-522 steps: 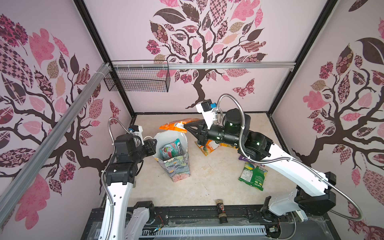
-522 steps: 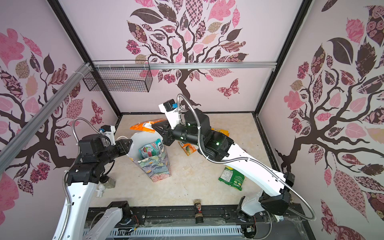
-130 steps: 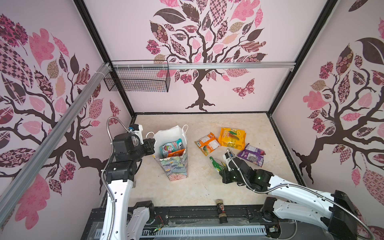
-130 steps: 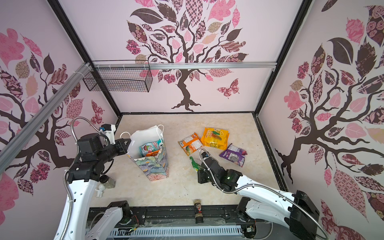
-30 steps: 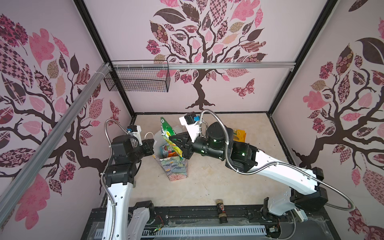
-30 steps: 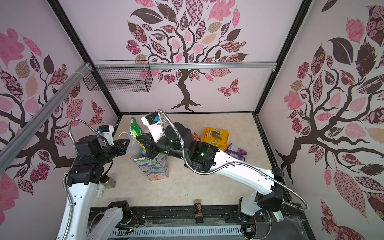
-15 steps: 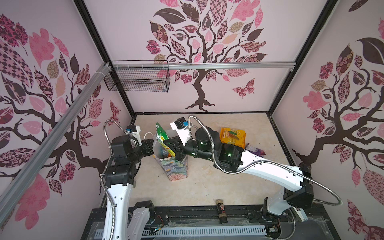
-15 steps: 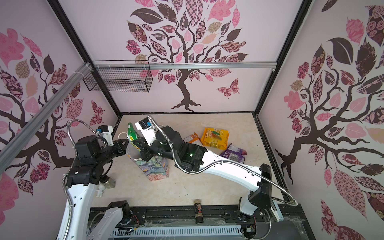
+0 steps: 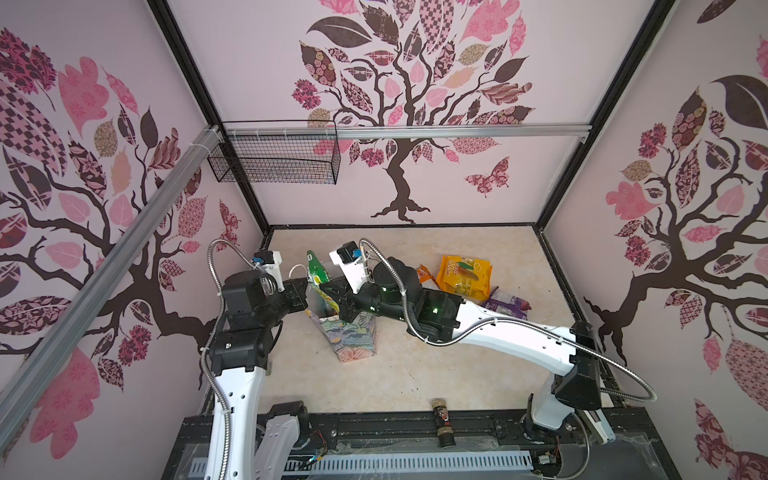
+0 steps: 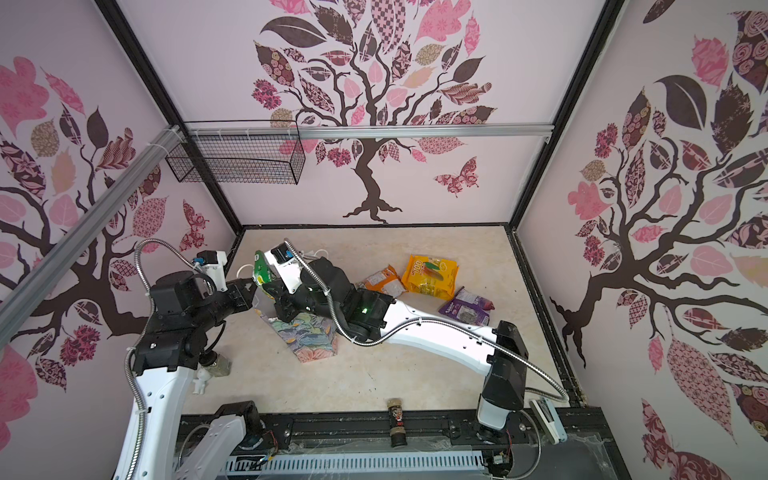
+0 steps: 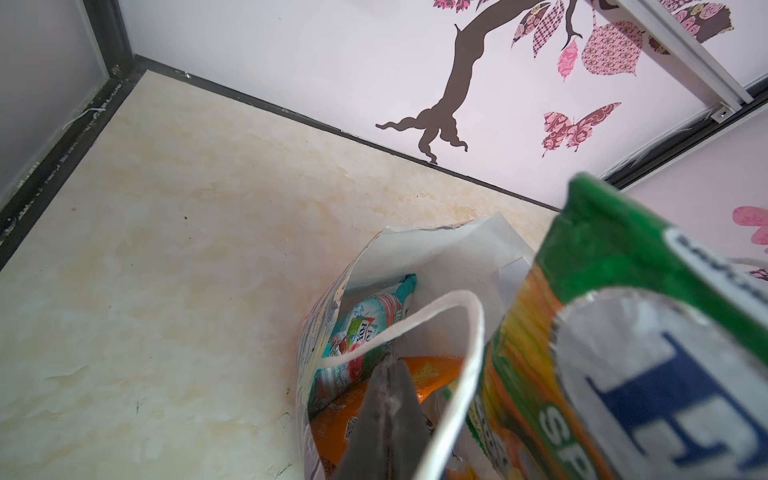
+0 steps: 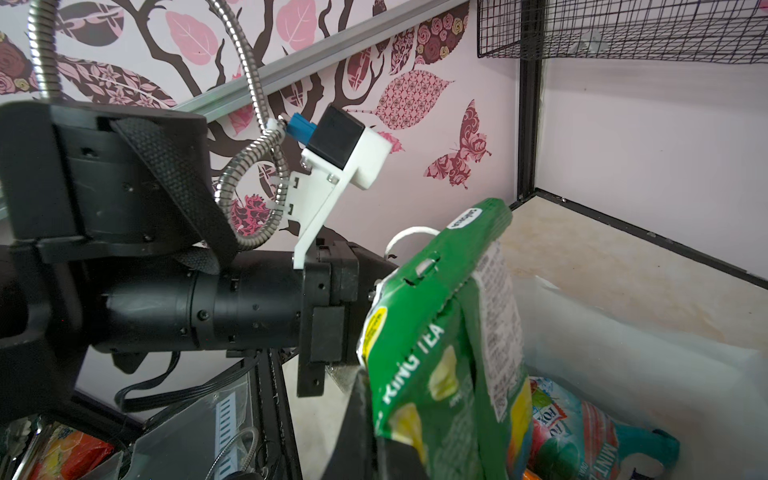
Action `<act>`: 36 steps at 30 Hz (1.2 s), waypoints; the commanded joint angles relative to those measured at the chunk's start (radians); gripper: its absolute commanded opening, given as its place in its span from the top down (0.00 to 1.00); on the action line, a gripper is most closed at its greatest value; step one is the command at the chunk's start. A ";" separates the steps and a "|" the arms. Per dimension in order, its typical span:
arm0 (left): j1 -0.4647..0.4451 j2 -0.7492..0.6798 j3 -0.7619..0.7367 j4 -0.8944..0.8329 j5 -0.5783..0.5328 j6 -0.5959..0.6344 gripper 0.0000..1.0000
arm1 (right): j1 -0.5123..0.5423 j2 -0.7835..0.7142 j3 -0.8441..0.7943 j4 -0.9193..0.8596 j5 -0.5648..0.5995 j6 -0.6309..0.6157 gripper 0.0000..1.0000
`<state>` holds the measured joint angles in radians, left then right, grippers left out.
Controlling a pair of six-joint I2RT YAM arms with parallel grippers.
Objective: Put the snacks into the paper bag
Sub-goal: 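Lower the green packet into the paper bag with the right gripper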
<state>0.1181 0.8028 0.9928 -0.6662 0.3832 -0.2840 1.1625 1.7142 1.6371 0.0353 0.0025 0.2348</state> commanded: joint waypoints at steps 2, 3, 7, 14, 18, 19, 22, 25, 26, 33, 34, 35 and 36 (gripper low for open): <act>0.004 -0.005 -0.022 0.021 0.011 0.008 0.93 | -0.027 0.029 0.044 0.098 -0.019 -0.001 1.00; 0.005 -0.005 -0.025 0.024 0.011 0.005 0.92 | -0.035 0.031 0.037 0.107 -0.024 0.007 1.00; 0.004 -0.001 -0.026 0.034 0.019 -0.005 0.92 | -0.060 0.042 0.012 0.151 -0.036 0.028 1.00; 0.004 -0.002 -0.025 0.025 0.017 0.003 0.92 | -0.080 0.093 0.023 0.189 -0.086 0.060 1.00; 0.005 -0.004 -0.026 0.024 0.016 0.005 0.92 | -0.080 0.120 0.036 0.189 -0.109 0.066 1.00; 0.005 -0.005 -0.026 0.023 0.015 0.005 0.92 | -0.080 0.123 0.035 0.195 -0.112 0.067 1.00; 0.004 -0.006 -0.025 0.022 0.016 0.006 0.92 | -0.081 0.135 0.030 0.207 -0.126 0.072 1.00; 0.004 -0.007 -0.026 0.021 0.015 0.006 0.92 | -0.081 0.149 0.033 0.211 -0.150 0.082 1.00; 0.004 -0.005 -0.026 0.021 0.015 0.006 0.92 | -0.081 0.154 0.033 0.212 -0.158 0.085 1.00; 0.004 -0.008 -0.027 0.021 0.016 0.006 0.92 | -0.084 0.148 0.018 0.222 -0.177 0.082 1.00; 0.005 -0.008 -0.027 0.020 0.014 0.006 0.92 | -0.086 0.141 0.003 0.234 -0.176 0.080 0.97; 0.005 -0.011 -0.026 0.018 0.015 0.006 0.92 | -0.088 0.133 -0.015 0.249 -0.173 0.080 0.97; 0.003 -0.011 -0.026 0.019 0.014 0.006 0.92 | -0.092 0.129 -0.028 0.261 -0.172 0.082 0.97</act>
<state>0.1184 0.8024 0.9928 -0.6662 0.3901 -0.2871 1.0763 1.8473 1.6211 0.2081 -0.1547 0.3187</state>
